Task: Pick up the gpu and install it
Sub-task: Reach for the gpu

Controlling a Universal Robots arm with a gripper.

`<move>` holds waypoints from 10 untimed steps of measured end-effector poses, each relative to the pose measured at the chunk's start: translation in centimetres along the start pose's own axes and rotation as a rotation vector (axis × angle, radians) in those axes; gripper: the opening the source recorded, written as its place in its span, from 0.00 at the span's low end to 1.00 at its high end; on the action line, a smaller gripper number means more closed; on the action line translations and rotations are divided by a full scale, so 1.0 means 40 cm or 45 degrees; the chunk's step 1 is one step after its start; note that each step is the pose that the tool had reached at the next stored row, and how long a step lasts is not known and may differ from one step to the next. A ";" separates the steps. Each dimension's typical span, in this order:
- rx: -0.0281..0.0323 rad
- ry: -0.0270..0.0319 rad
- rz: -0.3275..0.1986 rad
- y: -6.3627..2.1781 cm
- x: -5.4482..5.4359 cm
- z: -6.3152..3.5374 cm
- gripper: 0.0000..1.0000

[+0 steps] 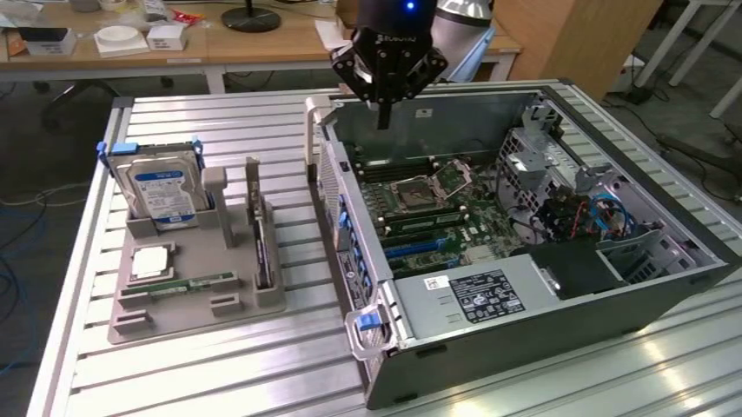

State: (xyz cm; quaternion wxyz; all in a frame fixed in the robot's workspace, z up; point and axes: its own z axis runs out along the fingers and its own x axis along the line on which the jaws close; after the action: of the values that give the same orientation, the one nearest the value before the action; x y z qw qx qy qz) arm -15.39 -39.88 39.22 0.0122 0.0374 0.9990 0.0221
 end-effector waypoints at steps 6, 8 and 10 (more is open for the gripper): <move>0.0000 0.0003 0.000 -0.001 0.014 0.000 0.10; -0.0001 0.0002 0.000 -0.001 0.019 0.001 0.10; -0.0001 0.0003 0.000 -0.002 0.023 0.001 0.10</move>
State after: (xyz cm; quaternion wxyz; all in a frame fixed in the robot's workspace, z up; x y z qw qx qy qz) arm -16.32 -39.88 39.17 0.0121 0.0374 0.9990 0.0221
